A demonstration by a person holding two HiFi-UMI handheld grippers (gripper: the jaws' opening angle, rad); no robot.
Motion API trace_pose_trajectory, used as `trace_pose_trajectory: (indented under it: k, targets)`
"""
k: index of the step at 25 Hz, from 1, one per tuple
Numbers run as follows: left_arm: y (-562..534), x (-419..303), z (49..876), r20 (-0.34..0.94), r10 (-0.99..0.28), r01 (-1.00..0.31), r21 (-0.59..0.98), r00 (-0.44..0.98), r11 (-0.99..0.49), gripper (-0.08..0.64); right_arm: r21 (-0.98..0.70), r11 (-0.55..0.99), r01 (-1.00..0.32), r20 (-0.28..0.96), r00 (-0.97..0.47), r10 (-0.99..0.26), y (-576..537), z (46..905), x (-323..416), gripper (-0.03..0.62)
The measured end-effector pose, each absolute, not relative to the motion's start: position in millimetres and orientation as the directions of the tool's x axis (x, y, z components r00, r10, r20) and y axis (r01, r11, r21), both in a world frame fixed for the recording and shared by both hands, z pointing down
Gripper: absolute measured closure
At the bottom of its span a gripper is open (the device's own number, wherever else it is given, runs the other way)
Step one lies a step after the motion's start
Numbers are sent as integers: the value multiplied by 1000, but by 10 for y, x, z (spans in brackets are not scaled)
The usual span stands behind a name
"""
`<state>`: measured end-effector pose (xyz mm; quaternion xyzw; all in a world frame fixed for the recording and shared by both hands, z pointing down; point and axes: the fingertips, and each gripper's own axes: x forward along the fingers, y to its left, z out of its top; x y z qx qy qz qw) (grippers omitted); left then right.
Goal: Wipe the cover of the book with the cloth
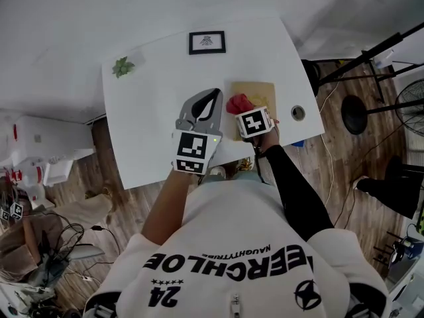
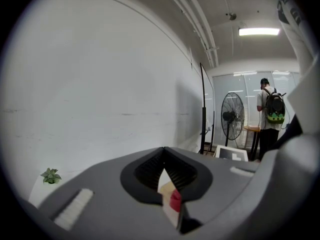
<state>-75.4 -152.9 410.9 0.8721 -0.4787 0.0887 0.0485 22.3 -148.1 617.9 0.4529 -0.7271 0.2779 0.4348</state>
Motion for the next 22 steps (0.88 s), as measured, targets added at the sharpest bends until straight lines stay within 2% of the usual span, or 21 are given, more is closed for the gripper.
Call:
trace_pose_trajectory:
  k: [7, 10, 15, 22]
  targets:
    - [-1595, -581, 4108, 208, -807, -825, 1, 553, -565, 509, -12, 190, -982, 902, -92, -422, -1538, 6198, 1271, 485]
    - [-1630, -528, 4104, 207, -803, -821, -2, 559, -571, 509, -15, 139, -990, 904, -72, -421, -1550, 6211, 1494, 485]
    - [-1688, -518, 4082, 201, -806, -823, 1, 557, -569, 508, -17, 190, -982, 892, -101, -441, -1687, 6117, 1354, 485]
    - [-1714, -646, 4049, 201, -836, -851, -15, 511, -524, 508, -124, 314, -941, 869, -256, -423, -2093, 6006, 516, 485]
